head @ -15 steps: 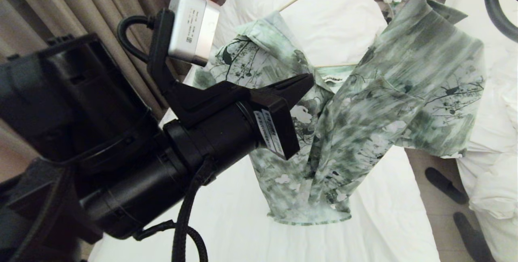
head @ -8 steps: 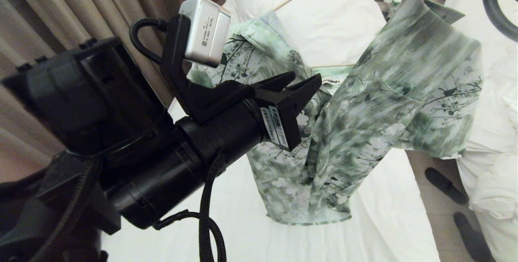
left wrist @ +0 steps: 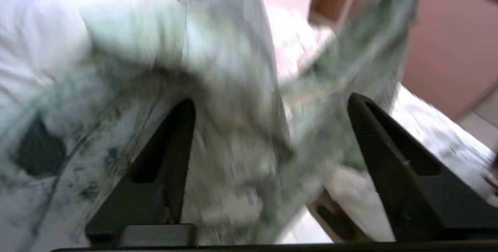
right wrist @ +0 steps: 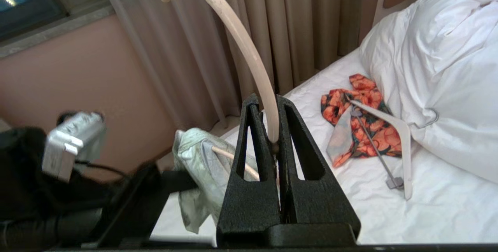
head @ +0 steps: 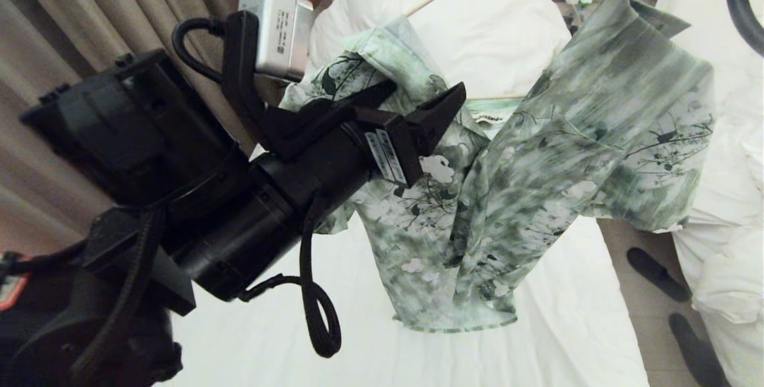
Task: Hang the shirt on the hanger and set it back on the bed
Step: Take the clothes hanger out of the clothes
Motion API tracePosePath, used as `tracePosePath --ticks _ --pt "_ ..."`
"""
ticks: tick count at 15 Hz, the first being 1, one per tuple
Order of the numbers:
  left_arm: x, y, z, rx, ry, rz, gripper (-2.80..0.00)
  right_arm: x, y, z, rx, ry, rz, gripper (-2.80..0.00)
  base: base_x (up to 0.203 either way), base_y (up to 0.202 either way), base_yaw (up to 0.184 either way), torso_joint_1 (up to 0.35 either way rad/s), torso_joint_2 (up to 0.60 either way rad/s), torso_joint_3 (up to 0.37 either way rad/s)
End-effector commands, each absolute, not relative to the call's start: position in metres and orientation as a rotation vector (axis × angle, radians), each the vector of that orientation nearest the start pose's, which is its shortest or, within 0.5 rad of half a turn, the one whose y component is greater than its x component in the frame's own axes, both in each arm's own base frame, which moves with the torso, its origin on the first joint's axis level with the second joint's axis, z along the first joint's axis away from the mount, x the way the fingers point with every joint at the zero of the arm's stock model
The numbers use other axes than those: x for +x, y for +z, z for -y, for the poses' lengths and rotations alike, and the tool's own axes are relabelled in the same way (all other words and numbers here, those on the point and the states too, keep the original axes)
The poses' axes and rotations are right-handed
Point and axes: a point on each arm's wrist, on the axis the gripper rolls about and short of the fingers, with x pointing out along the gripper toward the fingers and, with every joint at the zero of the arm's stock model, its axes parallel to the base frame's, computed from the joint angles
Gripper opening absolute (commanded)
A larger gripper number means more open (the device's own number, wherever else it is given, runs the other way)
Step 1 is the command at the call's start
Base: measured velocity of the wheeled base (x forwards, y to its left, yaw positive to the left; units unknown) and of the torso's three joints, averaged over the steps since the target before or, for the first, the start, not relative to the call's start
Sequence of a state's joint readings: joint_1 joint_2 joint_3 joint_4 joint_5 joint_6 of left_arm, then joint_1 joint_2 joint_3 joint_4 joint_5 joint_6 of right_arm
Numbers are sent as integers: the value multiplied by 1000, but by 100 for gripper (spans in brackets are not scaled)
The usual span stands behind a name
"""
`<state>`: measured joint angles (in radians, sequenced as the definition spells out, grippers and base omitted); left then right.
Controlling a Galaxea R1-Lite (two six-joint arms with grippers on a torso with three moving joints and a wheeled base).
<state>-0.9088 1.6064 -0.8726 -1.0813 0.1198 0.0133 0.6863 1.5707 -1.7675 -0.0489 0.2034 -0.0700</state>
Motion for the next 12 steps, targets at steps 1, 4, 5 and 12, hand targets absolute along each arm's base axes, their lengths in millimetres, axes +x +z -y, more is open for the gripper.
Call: tracePosePath --ticks 1,4,5,12 --pt "184 270 226 -155 -765 321 0 194 431 -166 -7 881 269 -280 0 0 0 0 0 0" --pt "184 274 223 -160 -758 334 0 195 428 -168 -9 888 258 -280 0 0 0 0 0 0" --pt "184 274 223 -161 -758 335 0 195 427 -170 -9 894 255 -280 0 0 0 0 0 0" --pt "177 278 222 -176 -769 359 0 196 423 -178 -12 914 242 -280 0 0 0 0 0 0"
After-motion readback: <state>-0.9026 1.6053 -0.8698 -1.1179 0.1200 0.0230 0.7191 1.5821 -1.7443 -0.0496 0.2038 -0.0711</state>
